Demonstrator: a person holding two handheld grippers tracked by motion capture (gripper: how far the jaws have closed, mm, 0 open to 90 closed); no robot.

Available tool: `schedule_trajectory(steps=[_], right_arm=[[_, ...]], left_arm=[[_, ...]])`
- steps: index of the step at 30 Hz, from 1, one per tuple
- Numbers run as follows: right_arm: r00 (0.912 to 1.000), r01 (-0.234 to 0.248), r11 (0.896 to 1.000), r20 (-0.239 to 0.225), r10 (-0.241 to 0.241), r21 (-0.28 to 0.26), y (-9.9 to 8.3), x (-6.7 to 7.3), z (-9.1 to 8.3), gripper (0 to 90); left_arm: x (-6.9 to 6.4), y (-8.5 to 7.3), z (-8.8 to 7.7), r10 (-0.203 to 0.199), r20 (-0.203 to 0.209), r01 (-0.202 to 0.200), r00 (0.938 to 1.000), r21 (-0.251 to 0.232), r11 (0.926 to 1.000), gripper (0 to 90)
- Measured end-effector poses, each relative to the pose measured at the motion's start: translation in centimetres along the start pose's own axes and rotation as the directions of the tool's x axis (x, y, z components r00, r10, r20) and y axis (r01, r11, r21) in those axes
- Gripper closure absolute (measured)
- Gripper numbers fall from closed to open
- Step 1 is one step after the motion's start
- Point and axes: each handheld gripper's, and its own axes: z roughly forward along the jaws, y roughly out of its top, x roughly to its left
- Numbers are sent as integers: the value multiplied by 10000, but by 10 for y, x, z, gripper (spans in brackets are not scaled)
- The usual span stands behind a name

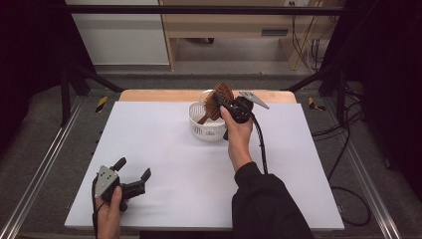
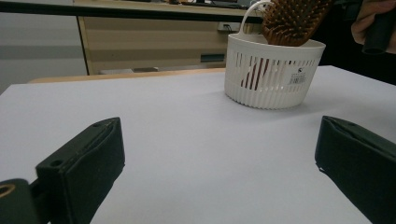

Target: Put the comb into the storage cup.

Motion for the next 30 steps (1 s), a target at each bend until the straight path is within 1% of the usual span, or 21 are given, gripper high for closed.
schedule_trajectory(steps=[2,3,5,6,9,11,14,16,18,19,20,22,26,30], right_arm=[[10000,13,10000,-4,-13,80,1,-1,-1,472],[10000,59,9999,-9,-59,114,1,-1,-1,469],[9999,90,9998,102,-92,193,1,-2,-1,465],[9999,44,9997,96,-46,225,2,-3,-1,464],[9999,155,9993,60,-157,351,3,-5,-1,460],[9999,69,9990,73,-72,451,4,-7,-1,457],[9998,92,9985,162,-101,545,3,-11,-2,447],[9999,-35,9981,144,27,608,4,-12,-2,447],[9999,56,9978,135,-65,664,5,-12,-2,446],[9999,10,9976,129,-19,696,5,-13,-2,446],[9999,66,9974,108,-73,717,6,-13,-2,443],[9997,227,9965,91,-235,807,5,-13,-4,437],[9994,318,9957,70,-325,866,6,-16,-5,432],[9996,273,9956,99,-283,896,6,-17,-5,429]], left_arm=[[1,-1,0,-134,17,134,9999,-48,9999,15],[2,-1,1,-136,23,136,9999,-48,9999,15],[4,-1,2,-234,-17,234,9997,-99,9997,15],[5,-1,2,-216,-93,216,9997,-62,9997,15],[8,1,0,-231,-189,227,9996,-191,9996,17],[9,1,0,-92,-175,89,9998,-157,9998,13],[10,1,-1,-233,-241,229,9994,-183,9996,16],[10,1,-2,-181,-279,175,9994,-203,9996,14],[11,1,-3,-275,-300,268,9992,-232,9994,14],[12,1,-3,-228,-315,220,9992,-242,9995,13],[13,2,-3,-230,-343,222,9991,-234,9995,14],[14,1,-4,-370,-386,359,9986,-271,9990,14],[17,1,-6,-439,-447,425,9980,-319,9986,14],[18,1,-6,-541,-439,525,9976,-358,9980,15]])
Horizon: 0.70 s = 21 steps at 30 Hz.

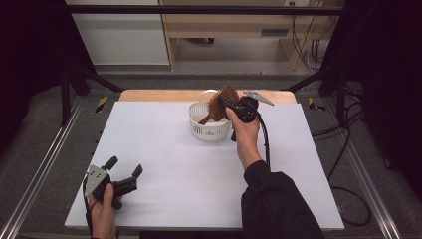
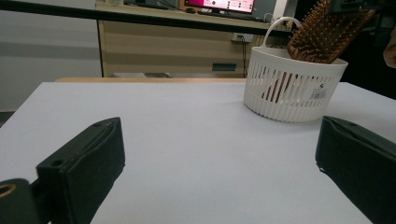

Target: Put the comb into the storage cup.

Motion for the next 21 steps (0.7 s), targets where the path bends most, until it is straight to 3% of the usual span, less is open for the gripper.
schedule_trajectory(steps=[21], right_arm=[[9994,199,9996,295,-204,176,1,-10,-3,399]], left_arm=[[0,1,0,57,-16,-57,10000,-1,10000,15]])
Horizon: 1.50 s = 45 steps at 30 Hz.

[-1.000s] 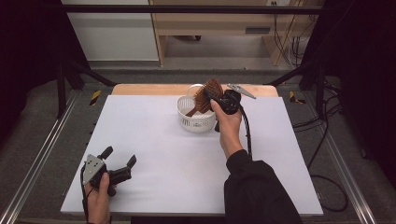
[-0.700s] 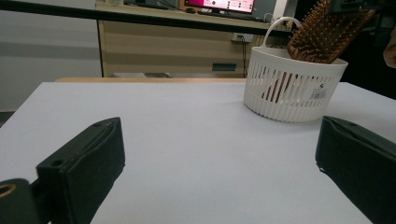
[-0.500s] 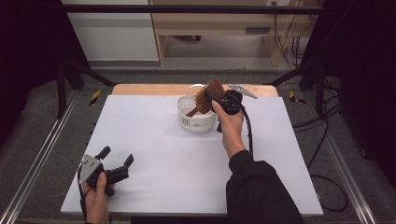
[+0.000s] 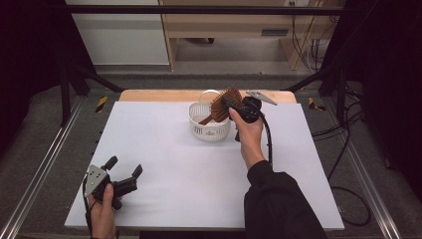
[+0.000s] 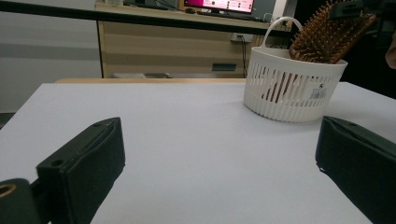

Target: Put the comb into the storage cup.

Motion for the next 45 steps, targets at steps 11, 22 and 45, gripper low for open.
schedule_trajectory(steps=[11,22,45], right_arm=[[9999,-136,9999,39,136,62,-2,-5,2,394],[9997,-223,9997,66,222,104,-3,-13,3,389],[9993,-358,9992,139,356,165,-7,-20,1,368]], left_arm=[[0,-1,1,2,-6,-2,10000,45,10000,15],[1,0,0,46,-51,-46,10000,29,10000,15],[-2,-1,1,104,-33,-104,9999,72,9999,15]])
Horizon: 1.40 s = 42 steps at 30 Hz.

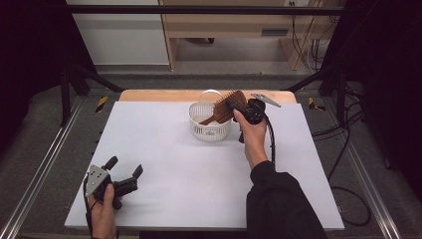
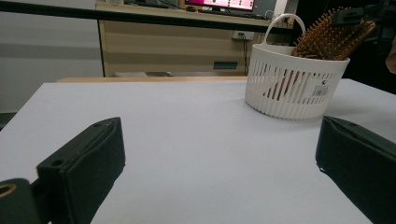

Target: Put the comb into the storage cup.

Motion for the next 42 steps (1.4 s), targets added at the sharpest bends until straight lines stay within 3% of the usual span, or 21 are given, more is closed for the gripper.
schedule_trajectory(steps=[30,42], right_arm=[[9999,94,10000,83,-94,16,0,-1,0,343],[9997,131,9995,188,-136,280,0,-4,0,274]], left_arm=[[-1,0,0,-14,56,14,10000,-10,10000,15],[-1,0,0,-8,64,8,10000,-6,10000,16]])
